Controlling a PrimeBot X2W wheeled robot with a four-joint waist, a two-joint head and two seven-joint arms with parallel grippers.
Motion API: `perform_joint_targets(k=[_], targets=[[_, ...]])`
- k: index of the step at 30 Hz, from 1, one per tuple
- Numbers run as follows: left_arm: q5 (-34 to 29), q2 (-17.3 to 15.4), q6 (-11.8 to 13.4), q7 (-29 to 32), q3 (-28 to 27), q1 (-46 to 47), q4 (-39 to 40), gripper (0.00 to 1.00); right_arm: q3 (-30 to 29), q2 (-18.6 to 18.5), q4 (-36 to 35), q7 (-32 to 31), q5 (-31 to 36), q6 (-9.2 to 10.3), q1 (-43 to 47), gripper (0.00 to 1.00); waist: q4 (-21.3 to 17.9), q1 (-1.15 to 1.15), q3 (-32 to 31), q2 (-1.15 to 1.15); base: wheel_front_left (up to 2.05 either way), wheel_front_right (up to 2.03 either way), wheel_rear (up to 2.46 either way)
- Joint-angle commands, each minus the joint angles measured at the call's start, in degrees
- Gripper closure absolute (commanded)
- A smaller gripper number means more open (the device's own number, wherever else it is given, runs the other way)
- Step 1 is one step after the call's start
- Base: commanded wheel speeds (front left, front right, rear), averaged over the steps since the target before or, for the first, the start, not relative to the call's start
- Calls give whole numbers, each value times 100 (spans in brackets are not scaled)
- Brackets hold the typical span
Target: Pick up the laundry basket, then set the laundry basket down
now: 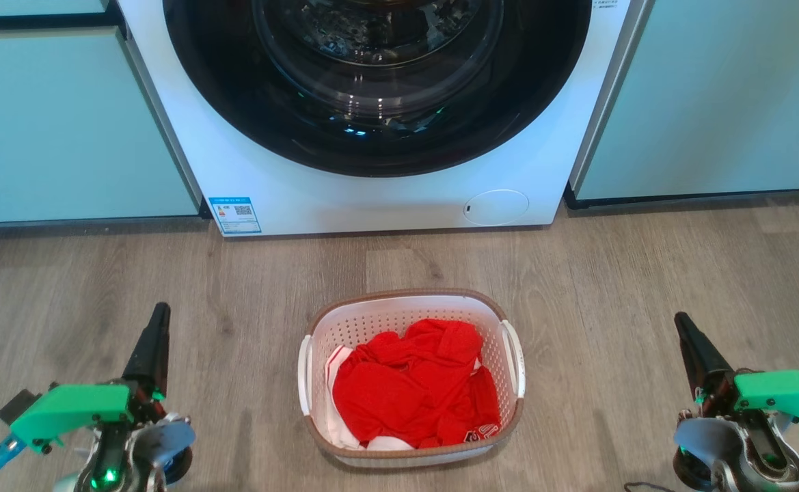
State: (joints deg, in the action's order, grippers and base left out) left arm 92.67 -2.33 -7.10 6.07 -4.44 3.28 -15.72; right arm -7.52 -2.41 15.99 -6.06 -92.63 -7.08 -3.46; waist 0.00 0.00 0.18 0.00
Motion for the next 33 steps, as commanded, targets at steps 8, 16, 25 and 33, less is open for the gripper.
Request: perform_joint_targets(k=[8,16,25,33], targets=[[-53,-54,-39,45,-212,291,168,100,99,-47,-197,-44,48,-41,-272,100,0,0,0,0,0,0,0],[-53,-54,-39,45,-211,291,168,100,99,-47,-197,-44,47,-41,-272,100,0,0,0,0,0,0,0],[-52,-54,-39,44,-211,291,168,100,99,-47,-197,-43,47,-41,-272,100,0,0,0,0,0,0,0],[1,42,7,-10,18,-108,-235,0,22,38,243,10,-3,0,108,0,0,0,0,0,0,0,0]])
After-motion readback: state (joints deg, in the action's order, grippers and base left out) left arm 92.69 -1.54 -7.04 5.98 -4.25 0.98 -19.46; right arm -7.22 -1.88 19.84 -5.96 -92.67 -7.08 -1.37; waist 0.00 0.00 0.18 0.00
